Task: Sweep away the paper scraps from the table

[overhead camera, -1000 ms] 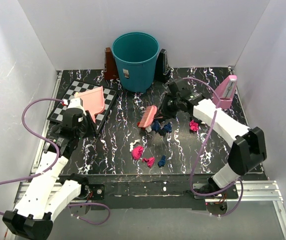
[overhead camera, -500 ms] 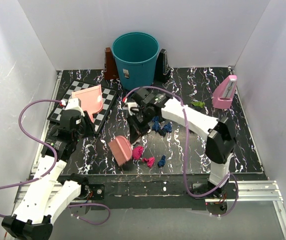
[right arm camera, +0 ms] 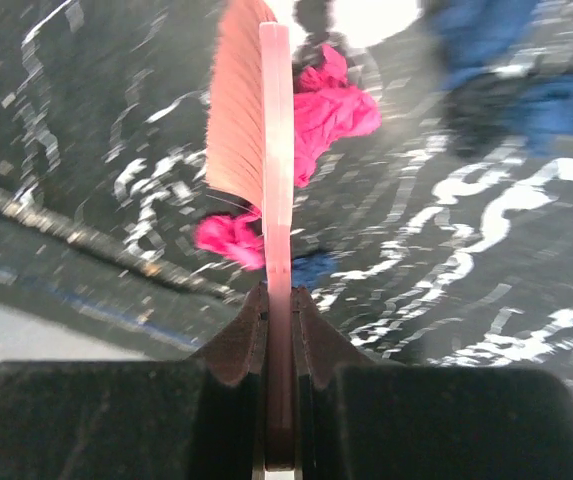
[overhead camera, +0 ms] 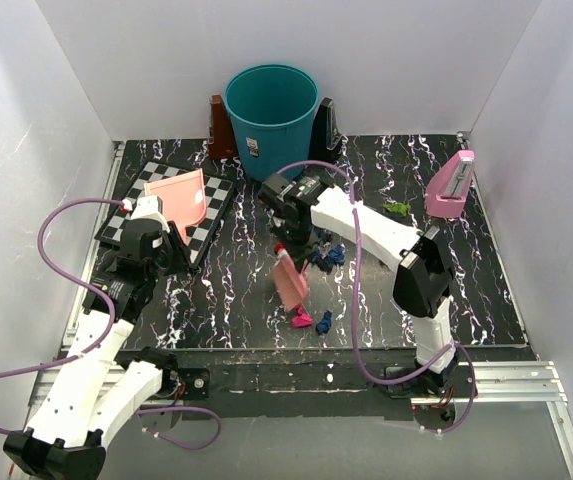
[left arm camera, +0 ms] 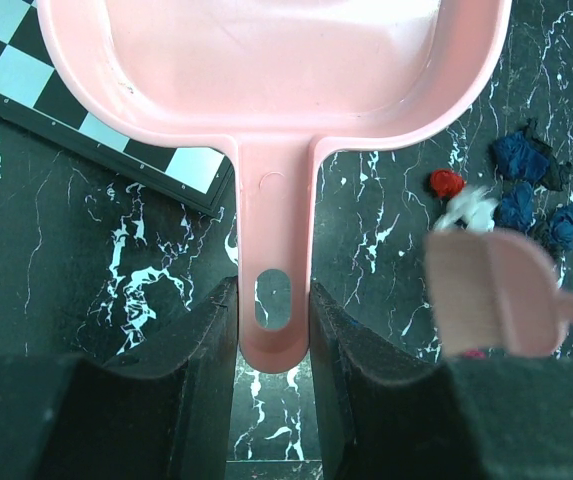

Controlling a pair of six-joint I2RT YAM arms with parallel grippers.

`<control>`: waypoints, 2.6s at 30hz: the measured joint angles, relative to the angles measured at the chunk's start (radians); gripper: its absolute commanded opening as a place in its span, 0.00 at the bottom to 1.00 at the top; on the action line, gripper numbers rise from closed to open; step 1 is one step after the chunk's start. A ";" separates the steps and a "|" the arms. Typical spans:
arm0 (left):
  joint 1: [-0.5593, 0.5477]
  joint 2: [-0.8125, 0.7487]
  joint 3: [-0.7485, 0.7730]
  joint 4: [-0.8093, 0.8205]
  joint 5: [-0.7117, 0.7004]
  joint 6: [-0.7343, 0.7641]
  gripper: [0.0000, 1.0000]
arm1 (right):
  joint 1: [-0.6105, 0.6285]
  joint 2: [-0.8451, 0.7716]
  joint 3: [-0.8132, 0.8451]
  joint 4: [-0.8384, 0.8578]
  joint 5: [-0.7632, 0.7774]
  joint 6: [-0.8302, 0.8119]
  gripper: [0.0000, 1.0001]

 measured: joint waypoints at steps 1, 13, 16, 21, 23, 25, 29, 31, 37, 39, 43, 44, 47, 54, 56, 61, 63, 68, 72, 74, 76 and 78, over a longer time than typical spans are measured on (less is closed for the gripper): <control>0.000 0.000 0.000 0.001 0.000 0.000 0.19 | -0.005 0.000 0.026 -0.017 0.058 0.003 0.01; 0.000 0.000 0.000 0.002 0.002 0.000 0.19 | -0.114 -0.034 0.162 -0.082 0.357 -0.005 0.01; 0.000 0.000 0.000 0.002 0.004 0.000 0.19 | -0.107 -0.129 0.092 -0.046 0.191 -0.035 0.01; 0.000 0.000 0.000 0.002 0.006 0.000 0.19 | -0.096 -0.275 -0.049 0.022 -0.151 -0.087 0.01; 0.000 0.000 0.000 0.002 0.008 0.000 0.19 | -0.084 -0.299 -0.100 0.040 -0.243 -0.108 0.01; 0.000 0.000 0.000 0.002 0.011 0.000 0.19 | -0.064 -0.299 -0.143 0.048 -0.286 -0.126 0.01; 0.000 0.000 0.000 0.002 0.013 0.000 0.19 | -0.006 -0.280 -0.237 0.051 -0.302 -0.145 0.01; 0.000 0.000 0.000 0.003 0.015 0.000 0.19 | 0.020 -0.272 -0.278 0.053 -0.300 -0.145 0.01; 0.000 0.007 0.000 0.003 0.021 0.002 0.19 | 0.063 -0.267 -0.376 0.044 -0.206 -0.111 0.01; 0.000 0.010 0.000 0.003 0.023 0.003 0.19 | 0.061 -0.265 -0.378 0.043 -0.150 -0.089 0.01; 0.000 0.011 0.000 0.003 0.027 0.004 0.19 | 0.065 -0.253 -0.341 -0.012 0.000 -0.049 0.01; 0.000 0.010 0.000 0.003 0.027 0.004 0.19 | 0.065 -0.246 -0.322 -0.028 0.046 -0.042 0.01; 0.000 0.010 0.000 0.003 0.029 0.004 0.19 | 0.066 -0.218 -0.258 -0.074 0.209 -0.024 0.01; 0.000 0.010 0.000 0.003 0.031 0.004 0.19 | 0.056 -0.093 -0.033 -0.110 0.592 0.032 0.01; 0.000 0.010 0.000 0.003 0.031 0.004 0.19 | 0.050 -0.080 0.038 -0.107 0.605 0.032 0.01; 0.000 0.010 0.000 0.003 0.031 0.004 0.19 | 0.047 -0.151 0.121 -0.083 0.437 -0.020 0.01; 0.000 0.010 0.000 0.003 0.031 0.004 0.19 | 0.045 -0.180 0.151 -0.062 0.315 -0.036 0.01; 0.000 0.009 0.000 0.003 0.031 0.004 0.19 | 0.020 -0.121 0.271 -0.019 0.101 -0.026 0.01; 0.000 0.008 0.000 0.003 0.031 0.004 0.19 | -0.015 -0.018 0.312 0.069 -0.072 0.017 0.01; 0.000 0.008 0.000 0.003 0.031 0.005 0.19 | -0.031 0.032 0.312 0.092 -0.121 0.044 0.01; 0.000 0.008 0.000 0.003 0.031 0.006 0.19 | -0.050 0.087 0.314 0.099 -0.139 0.076 0.01; 0.000 0.008 0.000 0.003 0.031 0.007 0.19 | -0.072 0.126 0.314 0.097 -0.137 0.102 0.01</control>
